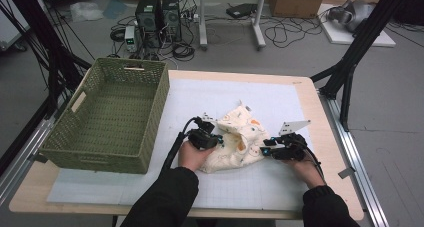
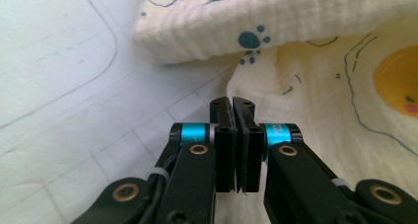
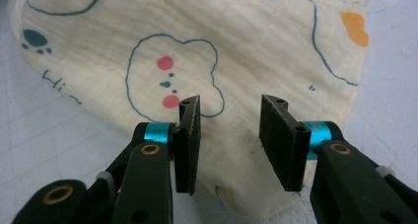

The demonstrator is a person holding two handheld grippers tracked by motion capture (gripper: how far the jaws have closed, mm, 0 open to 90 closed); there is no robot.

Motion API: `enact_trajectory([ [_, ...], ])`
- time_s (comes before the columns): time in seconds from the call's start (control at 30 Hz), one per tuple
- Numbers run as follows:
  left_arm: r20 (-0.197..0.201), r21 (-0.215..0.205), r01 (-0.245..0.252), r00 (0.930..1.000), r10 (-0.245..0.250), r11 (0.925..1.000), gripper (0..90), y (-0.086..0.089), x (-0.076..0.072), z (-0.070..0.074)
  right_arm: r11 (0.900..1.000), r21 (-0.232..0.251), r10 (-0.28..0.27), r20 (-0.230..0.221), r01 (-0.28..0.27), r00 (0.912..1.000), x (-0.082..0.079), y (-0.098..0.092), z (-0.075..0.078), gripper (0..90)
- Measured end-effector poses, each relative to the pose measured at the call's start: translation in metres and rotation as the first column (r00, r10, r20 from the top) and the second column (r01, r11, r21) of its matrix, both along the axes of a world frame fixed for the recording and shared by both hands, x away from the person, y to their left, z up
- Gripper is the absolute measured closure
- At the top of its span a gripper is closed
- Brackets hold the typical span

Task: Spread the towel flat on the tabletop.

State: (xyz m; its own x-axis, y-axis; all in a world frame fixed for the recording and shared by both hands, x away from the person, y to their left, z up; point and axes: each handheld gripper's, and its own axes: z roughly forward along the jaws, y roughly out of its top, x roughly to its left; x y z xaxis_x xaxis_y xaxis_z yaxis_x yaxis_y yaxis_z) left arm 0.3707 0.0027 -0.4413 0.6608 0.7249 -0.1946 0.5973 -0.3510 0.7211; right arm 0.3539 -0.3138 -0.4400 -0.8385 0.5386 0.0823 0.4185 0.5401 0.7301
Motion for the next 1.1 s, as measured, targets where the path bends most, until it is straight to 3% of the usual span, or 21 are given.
enact_trajectory([
  [0.27,0.033,0.029,-0.070,0.9971,0.069,0.9971,88.3,0.025,-0.013,0.015,1.000,0.000,-0.008,-0.002,0.008,1.0000,0.000,-0.001,0.001,60.6],
  [0.57,0.008,0.051,-0.143,0.9897,0.143,0.9884,88.3,0.062,-0.029,0.018,1.000,-0.030,0.000,-0.010,-0.001,0.9999,0.004,0.005,-0.001,66.2],
  [0.73,-0.006,0.058,-0.141,0.9899,0.142,0.9883,88.3,0.062,-0.030,0.013,0.998,-0.045,0.033,-0.026,-0.034,0.9991,0.002,0.011,0.001,85.4],
  [0.93,-0.005,0.052,-0.140,0.9900,0.141,0.9887,88.3,0.064,-0.031,0.014,0.997,-0.049,0.054,-0.063,-0.057,0.9966,-0.007,0.009,0.006,86.8],
  [1.1,-0.006,0.029,-0.118,0.9930,0.118,0.9926,87.8,0.067,-0.032,0.017,0.992,-0.047,0.115,-0.102,-0.120,0.9881,-0.020,0.011,0.011,85.6],
])
